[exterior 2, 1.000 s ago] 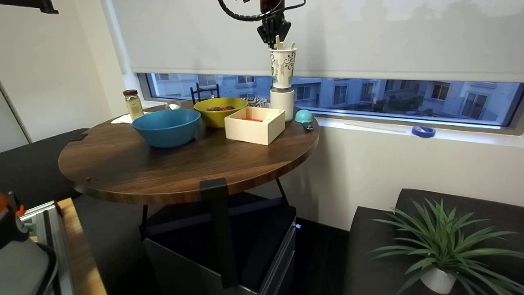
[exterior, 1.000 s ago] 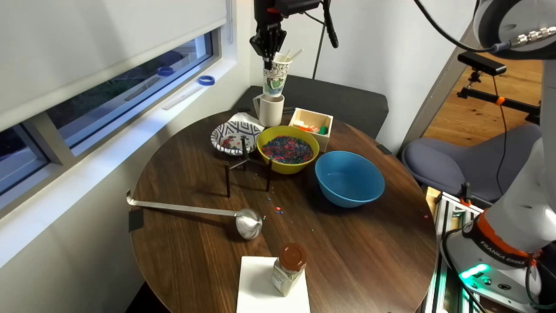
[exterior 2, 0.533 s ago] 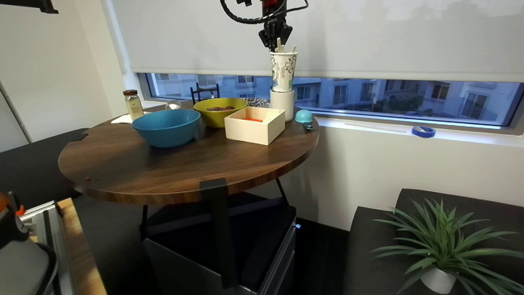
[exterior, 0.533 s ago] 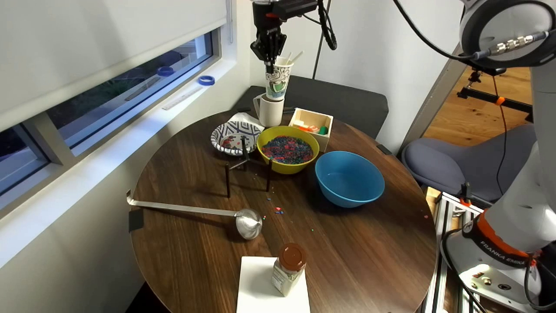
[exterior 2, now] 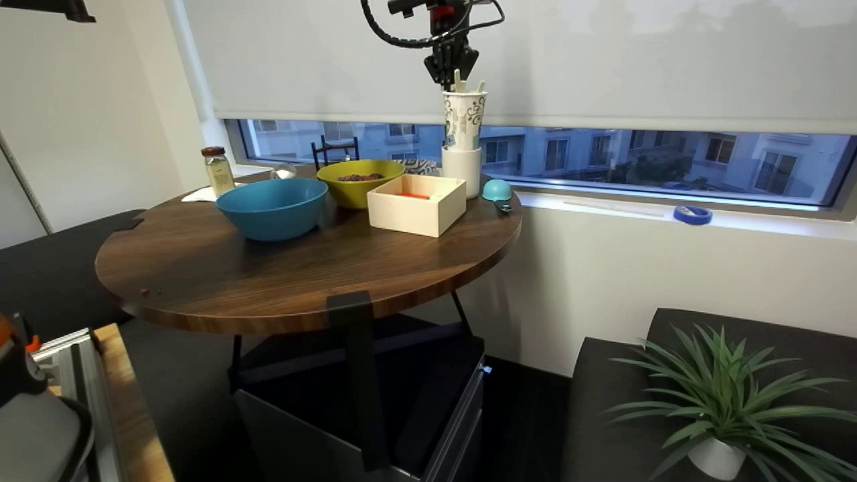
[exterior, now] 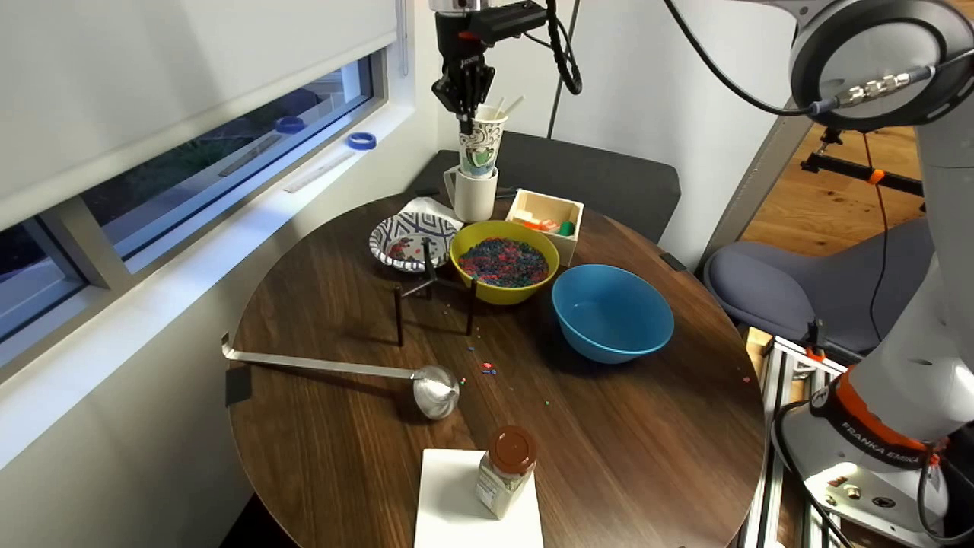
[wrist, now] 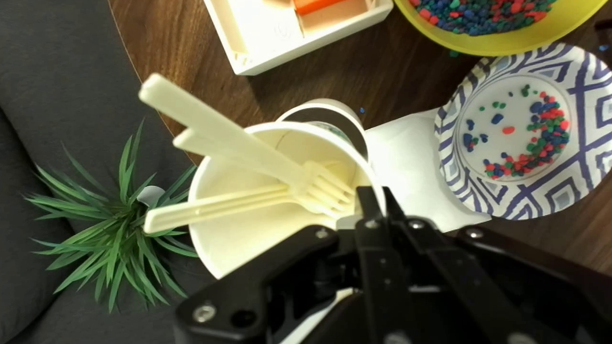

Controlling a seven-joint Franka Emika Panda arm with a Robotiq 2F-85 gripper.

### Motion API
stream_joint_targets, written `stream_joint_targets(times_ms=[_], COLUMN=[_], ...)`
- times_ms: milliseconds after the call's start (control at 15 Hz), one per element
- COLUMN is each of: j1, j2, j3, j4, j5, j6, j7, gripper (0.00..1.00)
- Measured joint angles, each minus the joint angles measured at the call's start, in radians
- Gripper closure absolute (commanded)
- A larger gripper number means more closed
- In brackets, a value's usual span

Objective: Pick up the white mug and pour its contents into the yellow bowl, put the white mug at the front of the table, pick up the paper cup and put it in the white mug

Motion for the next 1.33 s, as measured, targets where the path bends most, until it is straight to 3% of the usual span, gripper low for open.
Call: stream_joint_targets(times_ms=[733,800,867,1333], j1=[0.012,0.012,0.012,0.018], j2=[0.048,0.052,0.055,0.056], j3=[-0.001,-0.002,-0.002,-0.003], j4=[-0.001,-0.001,-0.001,-0.001], j5=[0.000,0.000,0.000,-0.012], j6=[0.014,0.022,0.028,0.045], j7=[0.021,0.024,0.026,0.029], gripper=[0.99,0.72,0.71,0.20])
